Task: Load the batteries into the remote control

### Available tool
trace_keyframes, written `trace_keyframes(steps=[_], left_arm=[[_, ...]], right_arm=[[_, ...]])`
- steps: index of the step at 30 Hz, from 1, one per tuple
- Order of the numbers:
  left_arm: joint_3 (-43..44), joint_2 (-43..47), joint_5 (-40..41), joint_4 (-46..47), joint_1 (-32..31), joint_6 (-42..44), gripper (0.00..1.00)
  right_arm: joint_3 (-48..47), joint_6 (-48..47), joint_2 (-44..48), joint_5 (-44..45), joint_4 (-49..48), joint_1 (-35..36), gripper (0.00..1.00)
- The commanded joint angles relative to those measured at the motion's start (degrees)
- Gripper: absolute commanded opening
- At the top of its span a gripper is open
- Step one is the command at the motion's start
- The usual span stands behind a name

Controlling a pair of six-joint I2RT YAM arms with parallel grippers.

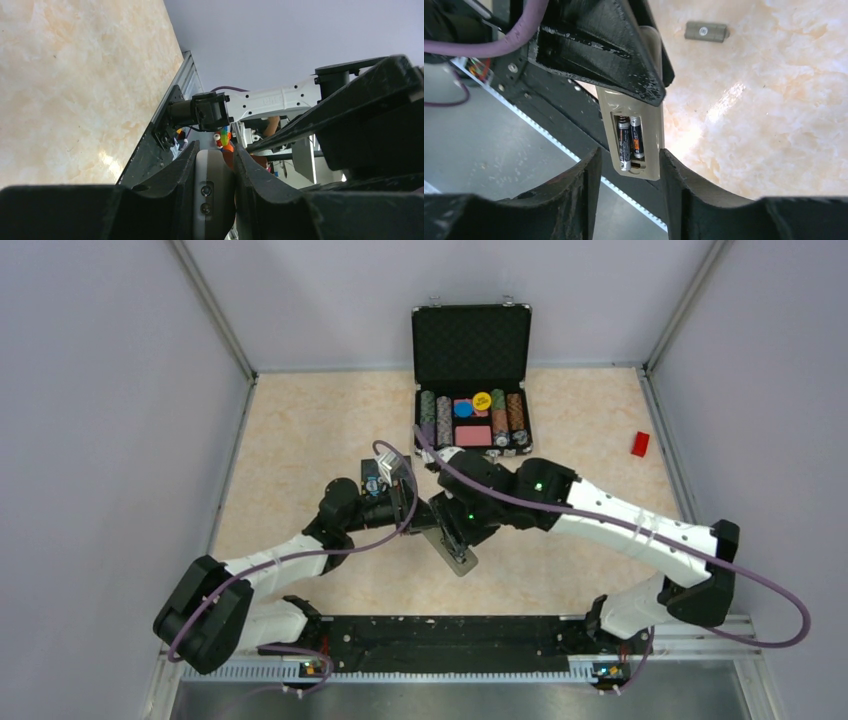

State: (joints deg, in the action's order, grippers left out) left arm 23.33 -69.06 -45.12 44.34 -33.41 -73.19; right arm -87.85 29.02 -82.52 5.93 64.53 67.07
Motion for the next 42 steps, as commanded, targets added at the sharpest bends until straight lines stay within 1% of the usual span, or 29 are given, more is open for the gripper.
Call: trace_keyframes(steps=[1,3,5,7,12,15,19,22,28,34,37,40,42], left_arm=[[3.63,0.85,2.61,5.38,0.63,-1.38,0.00],[4.41,1.31,4.94,6.47,0.79,-3.44,0.00],[5.89,1.63,6.91,6.38,0.75,-4.52,0.00],[7.97,1.65,8.37,6.22,0.78,-5.68,0.00],[11.02,2.27,12.34,5.23,0.73,-9.25,0.00],[11.90,2.90,14.72,4.77,0.76,-11.98,0.00],[11.78,3.95,17.81,4.49,0.80,-16.63,0.00],[11.93,4.41,18.92,4.92,0.78,-19.50,0.00],[13.30,4.72,18.34,5.23,0.79,-22.21,0.00],[13.70,4.89,18.36,6.94,0.76,-23.19,0.00],[13.96,5.01,18.13,7.55,0.73,-23.33,0.00],[13.85,5.16,18.33,8.09,0.72,-23.63,0.00],[13.84,5.37,18.64,8.10,0.78,-23.58,0.00]], right_arm=[[-3.47,3.37,7.55,2.13,-0.53,-2.79,0.47],[-1.68,4.78,11.59,6.87,-2.01,-3.15,0.51],[2.04,7.36,15.68,12.81,-5.03,-3.45,0.61],[5.92,9.95,19.35,16.00,-9.37,-4.22,0.69],[13.75,18.93,26.54,19.26,-22.27,-5.35,0.75],[18.43,23.60,30.32,20.37,-28.47,-5.80,0.77],[23.88,28.54,34.63,20.25,-35.91,-6.11,0.77],[26.75,30.83,36.71,19.94,-39.35,-6.09,0.77],[32.47,32.31,40.21,16.32,-49.95,-6.14,0.69],[32.74,33.37,38.44,12.89,-51.51,-6.15,0.57],[33.16,34.39,38.00,12.40,-51.63,-6.20,0.53],[33.44,35.41,37.77,11.16,-51.66,-6.89,0.53],[33.62,35.54,37.37,10.44,-51.56,-7.06,0.57]])
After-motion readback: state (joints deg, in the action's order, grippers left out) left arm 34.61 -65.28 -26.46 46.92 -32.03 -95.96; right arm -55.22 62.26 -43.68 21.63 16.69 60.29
